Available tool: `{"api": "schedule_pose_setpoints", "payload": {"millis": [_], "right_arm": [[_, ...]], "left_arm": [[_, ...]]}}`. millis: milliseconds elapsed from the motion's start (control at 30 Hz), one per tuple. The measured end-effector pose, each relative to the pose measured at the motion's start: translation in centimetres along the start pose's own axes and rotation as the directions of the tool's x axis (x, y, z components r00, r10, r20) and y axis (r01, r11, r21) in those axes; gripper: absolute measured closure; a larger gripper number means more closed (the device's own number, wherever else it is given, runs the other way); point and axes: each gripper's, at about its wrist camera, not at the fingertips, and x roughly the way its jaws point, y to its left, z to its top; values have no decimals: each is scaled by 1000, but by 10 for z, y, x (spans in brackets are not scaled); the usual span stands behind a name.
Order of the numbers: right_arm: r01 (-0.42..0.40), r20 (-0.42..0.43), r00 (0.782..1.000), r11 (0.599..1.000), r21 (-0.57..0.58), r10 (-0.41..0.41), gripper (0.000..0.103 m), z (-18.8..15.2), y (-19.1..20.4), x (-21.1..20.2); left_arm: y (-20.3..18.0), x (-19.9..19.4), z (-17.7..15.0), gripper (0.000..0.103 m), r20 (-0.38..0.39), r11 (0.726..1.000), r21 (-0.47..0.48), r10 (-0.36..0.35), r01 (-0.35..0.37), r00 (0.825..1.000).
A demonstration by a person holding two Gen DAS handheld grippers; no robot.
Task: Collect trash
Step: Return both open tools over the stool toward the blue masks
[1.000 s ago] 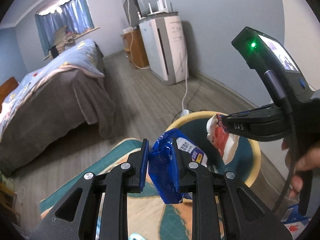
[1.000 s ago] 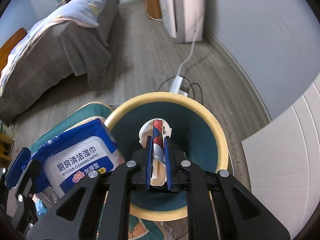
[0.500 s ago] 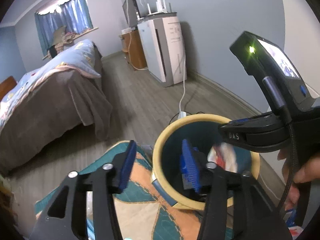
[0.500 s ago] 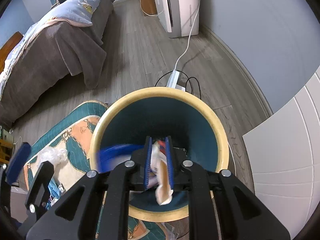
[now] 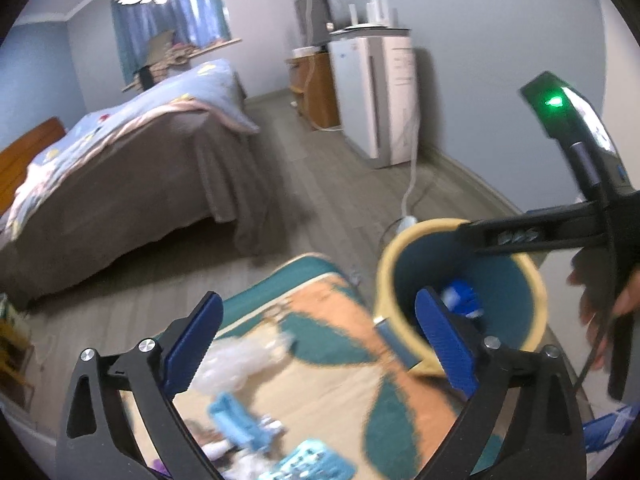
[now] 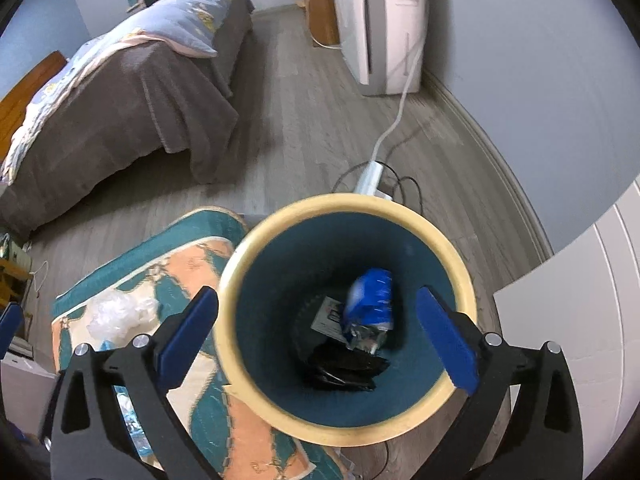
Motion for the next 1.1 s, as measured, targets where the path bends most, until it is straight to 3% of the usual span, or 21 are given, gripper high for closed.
{"api": "schedule_pose_setpoints", "payload": {"millis": [267,500,833,1100], "right_arm": [[-44,51,997,987,-151,52,6,-1,50,-9],[-70,40,996,960,-272,84,6,-17,96,-3],[-75,-20,997,945,-320,73,6,-36,142,14],[-92,-95,994,918,-385,60,6,-61,195,35]], "left_arm": [[91,-22,-29,6,-74,981,-158,104,-114,992],[154,-26,-64,6,-118,918,-337,178,-208,977],[195,-27,-93,6,-162,903,-333,228,-270,960],[201,-26,-125,6,-204,930,-278,189,-242,961]]}}
